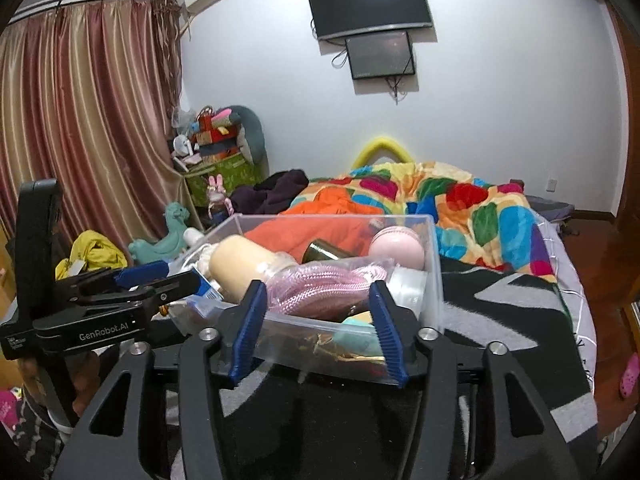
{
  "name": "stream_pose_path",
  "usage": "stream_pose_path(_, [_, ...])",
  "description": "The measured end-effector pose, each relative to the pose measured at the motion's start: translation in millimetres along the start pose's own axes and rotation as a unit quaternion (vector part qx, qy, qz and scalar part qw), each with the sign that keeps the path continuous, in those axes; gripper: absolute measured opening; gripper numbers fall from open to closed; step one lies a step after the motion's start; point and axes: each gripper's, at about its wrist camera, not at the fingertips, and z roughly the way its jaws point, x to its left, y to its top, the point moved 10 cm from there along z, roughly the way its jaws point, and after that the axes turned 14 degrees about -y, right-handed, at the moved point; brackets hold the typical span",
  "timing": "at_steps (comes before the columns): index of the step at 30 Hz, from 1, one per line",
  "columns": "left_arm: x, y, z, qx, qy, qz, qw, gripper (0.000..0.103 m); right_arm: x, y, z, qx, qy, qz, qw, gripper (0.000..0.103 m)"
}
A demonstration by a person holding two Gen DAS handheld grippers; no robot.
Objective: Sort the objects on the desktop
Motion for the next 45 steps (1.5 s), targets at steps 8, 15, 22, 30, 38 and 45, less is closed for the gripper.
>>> stream_pose_path(8, [-17.5, 5.4, -24.5, -0.027, 0.003, 0.015, 0.9995, 0.075, -4.5, 2.7, -23.3, -0.015, -0.014, -0.007, 1.000, 0.072])
stream_pose_path(15, [-32.0, 3.2, -54.6, -0.063, 0.004, 0.008, 0.9980, 0.098, -15.1, 3.3, -47.3, -0.033, -0.032, -0.004, 0.999, 0.083])
stream_pose_path(22, [-49.1, -10.8, -70.5, -0.078, 0.031, 0.027, 0.9962, 0.101, -22.8, -12.1, -57.6, -0.030, -0.048, -0.016, 0.998, 0.085])
stream_pose_path(30, [-58.1, -31.7, -75.9, -0.079, 0.022, 0.015, 0.9965, 0.102, -26.3, -30.9, -57.1, -0.009, -0.046, -0.014, 0.999, 0.085])
stream_pose_path(38, [-51.8, -36.8, -73.5, -0.072, 0.008, -0.005, 0.9973, 0.102, -14.9, -32.5, -65.2, -0.018, -0.040, -0.031, 0.999, 0.085])
stream_pose_path(45, [-48.6, -39.9, -72.5, -0.071, 0.009, -0.008, 0.9974, 0.102, -9.1, -35.2, -64.3, -0.016, -0.034, -0.038, 0.999, 0.085])
